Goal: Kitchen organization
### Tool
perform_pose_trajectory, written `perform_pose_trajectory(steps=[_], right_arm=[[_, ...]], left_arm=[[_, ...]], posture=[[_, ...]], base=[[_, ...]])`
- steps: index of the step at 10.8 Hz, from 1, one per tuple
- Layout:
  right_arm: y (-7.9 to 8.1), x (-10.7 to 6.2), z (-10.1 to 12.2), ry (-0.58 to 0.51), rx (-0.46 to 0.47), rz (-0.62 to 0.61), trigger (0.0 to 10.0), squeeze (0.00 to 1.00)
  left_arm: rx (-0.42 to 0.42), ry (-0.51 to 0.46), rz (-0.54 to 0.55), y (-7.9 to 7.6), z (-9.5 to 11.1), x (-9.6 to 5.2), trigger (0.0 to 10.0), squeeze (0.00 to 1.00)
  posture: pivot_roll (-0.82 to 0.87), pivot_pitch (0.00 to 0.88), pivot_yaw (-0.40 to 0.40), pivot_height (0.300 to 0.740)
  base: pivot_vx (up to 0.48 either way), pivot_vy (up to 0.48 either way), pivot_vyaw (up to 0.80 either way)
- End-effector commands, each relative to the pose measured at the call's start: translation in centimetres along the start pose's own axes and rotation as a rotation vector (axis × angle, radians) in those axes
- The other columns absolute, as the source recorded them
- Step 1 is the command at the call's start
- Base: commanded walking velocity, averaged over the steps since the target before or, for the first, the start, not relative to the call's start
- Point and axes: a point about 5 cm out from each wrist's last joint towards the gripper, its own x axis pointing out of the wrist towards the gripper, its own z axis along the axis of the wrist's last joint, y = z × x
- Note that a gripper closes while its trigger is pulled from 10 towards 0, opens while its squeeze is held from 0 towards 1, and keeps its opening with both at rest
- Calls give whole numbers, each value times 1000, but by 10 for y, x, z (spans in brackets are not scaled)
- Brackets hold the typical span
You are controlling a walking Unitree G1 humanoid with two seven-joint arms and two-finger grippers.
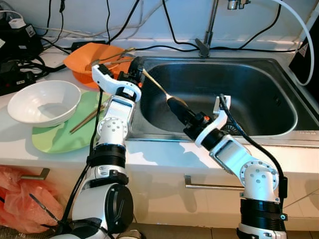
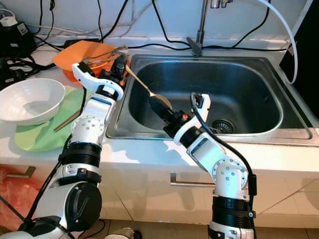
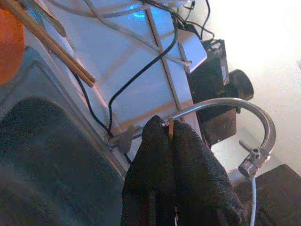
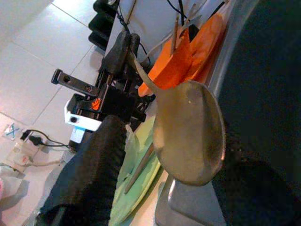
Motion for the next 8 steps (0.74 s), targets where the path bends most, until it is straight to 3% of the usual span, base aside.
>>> perform_pose_trajectory(steps=[1, 2, 3, 6, 8], right_arm=[[0, 0, 2, -12, -2, 1, 0, 0], [-1, -1, 4, -20, -4, -5, 0, 0], [-2, -1, 5, -26, -5, -11, 0, 0], [-6, -3, 11, -52, -16, -31, 0, 0], [-9, -3, 12, -55, -9, -52, 0, 0]], left_arm=[[-47, 54, -6, -2, -29, -6, 2471, 0], [-25, 61, -6, 0, -28, -8, 4235, 0], [-17, 68, -8, 1, -29, -10, 4196, 0], [52, 109, -17, 4, -32, -18, 10000, 0], [52, 106, -10, 5, -29, -18, 10000, 0]], posture=[[84, 27, 53, 740], [85, 30, 53, 740], [85, 32, 53, 740], [88, 38, 51, 740], [92, 44, 58, 740]], base=[[0, 0, 0], [0, 0, 0], [0, 0, 0], [0, 0, 0], [0, 0, 0]])
